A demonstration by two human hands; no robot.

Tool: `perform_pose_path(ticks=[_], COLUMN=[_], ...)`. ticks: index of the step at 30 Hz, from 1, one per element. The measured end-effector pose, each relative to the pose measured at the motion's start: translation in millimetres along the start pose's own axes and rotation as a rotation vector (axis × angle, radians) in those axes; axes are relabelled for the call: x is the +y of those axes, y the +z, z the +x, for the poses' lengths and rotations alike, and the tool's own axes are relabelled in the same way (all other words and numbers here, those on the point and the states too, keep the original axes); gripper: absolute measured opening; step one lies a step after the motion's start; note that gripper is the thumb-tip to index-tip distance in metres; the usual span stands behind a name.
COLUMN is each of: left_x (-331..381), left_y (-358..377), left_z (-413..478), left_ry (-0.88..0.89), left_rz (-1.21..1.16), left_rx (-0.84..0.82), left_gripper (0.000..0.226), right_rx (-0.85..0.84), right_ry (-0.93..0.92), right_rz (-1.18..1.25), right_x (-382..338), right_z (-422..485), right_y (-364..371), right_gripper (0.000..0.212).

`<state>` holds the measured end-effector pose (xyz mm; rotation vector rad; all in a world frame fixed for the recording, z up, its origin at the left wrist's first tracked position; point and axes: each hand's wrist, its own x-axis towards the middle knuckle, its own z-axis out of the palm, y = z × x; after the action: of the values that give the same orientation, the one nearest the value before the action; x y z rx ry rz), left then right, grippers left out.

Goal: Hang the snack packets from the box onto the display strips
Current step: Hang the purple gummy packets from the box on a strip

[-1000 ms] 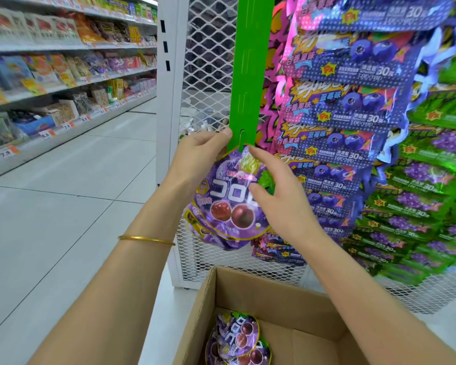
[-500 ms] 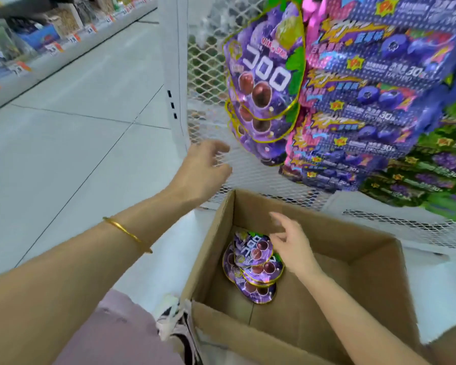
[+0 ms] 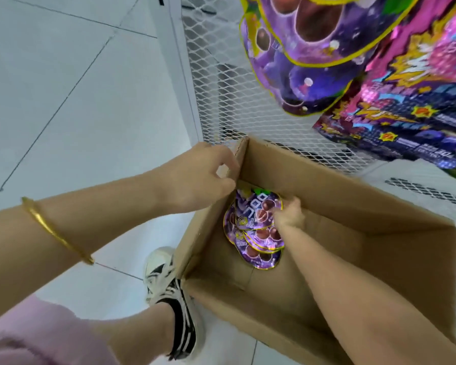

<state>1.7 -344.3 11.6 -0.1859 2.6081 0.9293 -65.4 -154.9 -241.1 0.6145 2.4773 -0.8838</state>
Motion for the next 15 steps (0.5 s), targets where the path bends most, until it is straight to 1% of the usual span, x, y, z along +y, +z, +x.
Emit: perform_pose_path(ticks=[2, 4, 6, 8, 10, 12, 15], left_x=[-1.8, -3.3, -3.7, -2.9, -2.1, 1.6, 15.7], left_y=[4.1, 5.0, 4.2, 2.7, 1.9, 0.8, -1.4], left_z=[2.9, 6.0, 6.8, 5.8, 2.2, -0.8, -5.7], left_ry=[-0.002, -0.011, -0.017, -0.026, -0.041, -0.063, -0.074], left_rz=[0.007, 0.019, 0.023, 0.029, 0.044, 0.05, 0.014], left_rx=[-0.03, -0.04, -0.037, -0.022, -0.016, 0.006, 0.064], left_gripper=[0.03, 0.032, 0.03, 0.029, 0.031, 0.035, 0.038], right_rx=[0.043, -0.007, -0.061, -0.045, -0.043, -0.101, -0.202], right_ry=[0.04, 0.053, 0.053, 0.042, -0.009, -0.075, -0.162], right_rz=[0.009, 0.036, 0.155, 0.276, 0.41, 0.591, 0.81], right_x=[-6.6, -13.7, -18.0, -17.7, -14.9, -11.9, -15.1], right_z=[2.6, 1.6, -3.8, -14.1, -28.8, -47.9, -82.9], right_y=[5.7, 9.4, 9.1, -1.4, -26.3, -60.7, -112.0], right_gripper=[0.045, 0.038, 0.026, 0.02, 0.02, 0.02, 0.011])
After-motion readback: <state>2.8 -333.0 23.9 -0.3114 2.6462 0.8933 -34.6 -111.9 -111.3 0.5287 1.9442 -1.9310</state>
